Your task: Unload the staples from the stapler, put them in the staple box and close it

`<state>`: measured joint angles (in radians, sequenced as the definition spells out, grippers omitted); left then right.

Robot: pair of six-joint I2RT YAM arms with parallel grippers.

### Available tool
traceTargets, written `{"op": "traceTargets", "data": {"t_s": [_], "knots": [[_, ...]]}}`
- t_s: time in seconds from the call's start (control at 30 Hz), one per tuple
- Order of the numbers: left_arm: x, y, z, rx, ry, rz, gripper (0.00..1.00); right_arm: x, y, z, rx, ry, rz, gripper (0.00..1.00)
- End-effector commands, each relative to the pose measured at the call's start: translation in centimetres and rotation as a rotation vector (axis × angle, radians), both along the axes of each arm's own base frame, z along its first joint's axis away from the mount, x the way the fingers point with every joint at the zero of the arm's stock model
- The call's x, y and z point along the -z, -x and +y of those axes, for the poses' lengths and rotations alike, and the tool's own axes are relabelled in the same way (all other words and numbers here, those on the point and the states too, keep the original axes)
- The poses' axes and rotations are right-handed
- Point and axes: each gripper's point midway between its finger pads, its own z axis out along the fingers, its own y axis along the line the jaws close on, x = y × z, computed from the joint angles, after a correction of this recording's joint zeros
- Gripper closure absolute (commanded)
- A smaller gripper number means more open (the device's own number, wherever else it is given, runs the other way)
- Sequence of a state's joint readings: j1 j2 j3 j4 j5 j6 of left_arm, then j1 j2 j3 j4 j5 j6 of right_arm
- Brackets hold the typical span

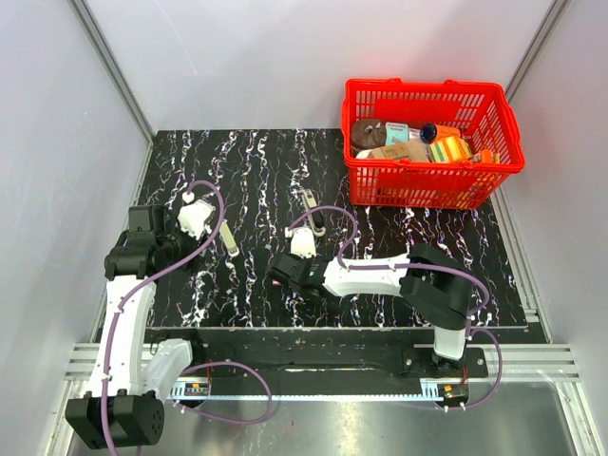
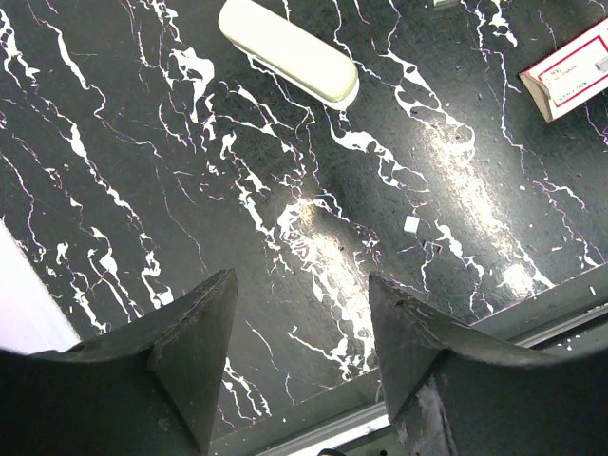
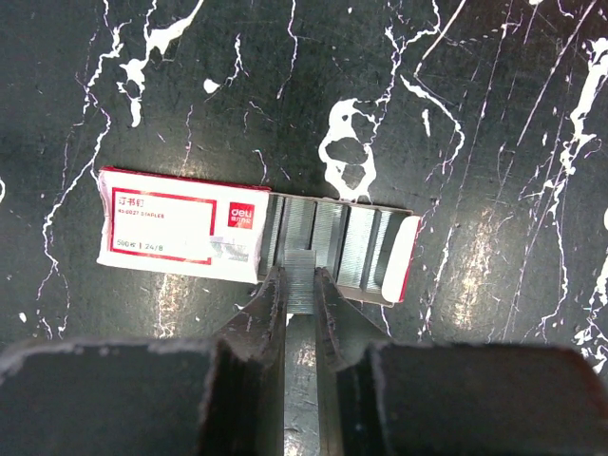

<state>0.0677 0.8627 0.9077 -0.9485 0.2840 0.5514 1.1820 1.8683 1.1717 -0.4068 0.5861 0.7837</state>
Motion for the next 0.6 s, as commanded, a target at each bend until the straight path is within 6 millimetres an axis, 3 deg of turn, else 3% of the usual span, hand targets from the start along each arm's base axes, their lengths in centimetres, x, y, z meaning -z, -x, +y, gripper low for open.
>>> {"op": "traceTargets", "data": {"t_s": [0.0, 0.57], "knots": [[-0.91, -0.71, 0.1, 0.003, -0.004, -0.057, 0.38, -0.6, -1.15, 0.48, 0.041, -0.037, -0.044, 0.96], [-0.87, -0.8, 0.06, 0.006, -0.002, -0.055, 0.38, -0.09, -1.86, 0.08, 0.052, -0.032, -0.044, 0.96]]}}
